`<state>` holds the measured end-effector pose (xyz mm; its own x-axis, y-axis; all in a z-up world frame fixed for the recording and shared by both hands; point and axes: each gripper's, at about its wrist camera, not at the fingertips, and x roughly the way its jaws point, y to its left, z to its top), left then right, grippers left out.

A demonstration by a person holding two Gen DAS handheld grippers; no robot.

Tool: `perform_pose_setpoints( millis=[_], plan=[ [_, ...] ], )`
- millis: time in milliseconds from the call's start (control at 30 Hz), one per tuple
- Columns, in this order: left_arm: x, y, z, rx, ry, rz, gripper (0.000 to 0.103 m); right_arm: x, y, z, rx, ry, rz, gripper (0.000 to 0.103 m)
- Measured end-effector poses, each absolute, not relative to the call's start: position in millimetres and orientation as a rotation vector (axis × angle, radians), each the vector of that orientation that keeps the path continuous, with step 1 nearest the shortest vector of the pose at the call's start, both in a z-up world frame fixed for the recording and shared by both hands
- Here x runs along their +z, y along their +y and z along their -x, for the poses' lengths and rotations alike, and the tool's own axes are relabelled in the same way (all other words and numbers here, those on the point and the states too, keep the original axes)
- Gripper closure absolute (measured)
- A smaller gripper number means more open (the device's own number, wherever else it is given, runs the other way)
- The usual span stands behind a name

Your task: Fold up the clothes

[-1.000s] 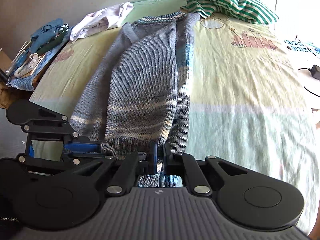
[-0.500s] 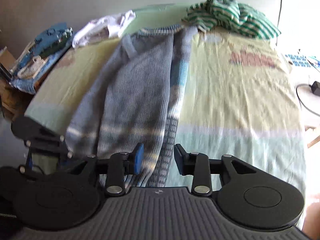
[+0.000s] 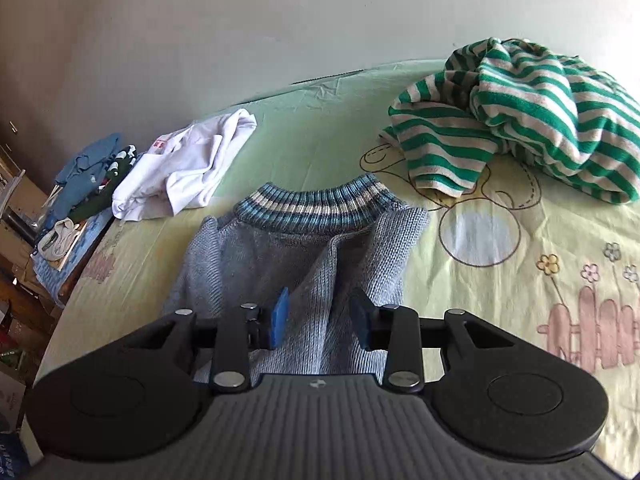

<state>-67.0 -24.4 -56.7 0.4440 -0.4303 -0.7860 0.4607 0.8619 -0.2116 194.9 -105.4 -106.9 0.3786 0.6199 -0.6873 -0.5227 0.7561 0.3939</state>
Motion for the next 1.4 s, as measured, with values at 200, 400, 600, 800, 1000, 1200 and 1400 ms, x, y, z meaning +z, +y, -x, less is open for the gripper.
perform_pose_setpoints(
  millis=[200, 400, 600, 800, 1000, 1200, 1400],
  plan=[
    [-73.9, -27.1, 74.6, -0.517, 1.000, -0.046, 0.096, -120.6, -92.5, -209.6, 0.694, 0.930, -0.081, 0.096],
    [-73.4, -27.3, 67.5, -0.503, 0.998, -0.030, 0.096, -113.1, -114.2, -232.1, 0.748, 0.919, -0.240, 0.090],
    [-73.0, -27.7, 60.3, -0.488, 0.996, -0.015, 0.096, -112.0, -138.3, -240.6, 0.663, 0.925, -0.215, 0.087],
    [-72.3, -27.9, 54.7, -0.476, 1.003, -0.004, 0.096, -129.8, -121.9, -256.4, 0.714, 0.950, -0.267, 0.091],
    [-69.4, -25.9, 52.0, -0.460, 0.990, -0.002, 0.096, -92.9, -124.3, -238.4, 0.747, 0.856, -0.166, 0.086],
    [-70.7, -24.1, 50.9, -0.447, 0.996, 0.000, 0.096, -124.6, -97.3, -246.1, 0.792, 1.013, -0.142, 0.087],
    [-73.1, -20.0, 51.3, -0.425, 1.002, 0.021, 0.095, -110.0, -89.2, -229.5, 0.904, 0.916, -0.177, 0.099]
  ],
)
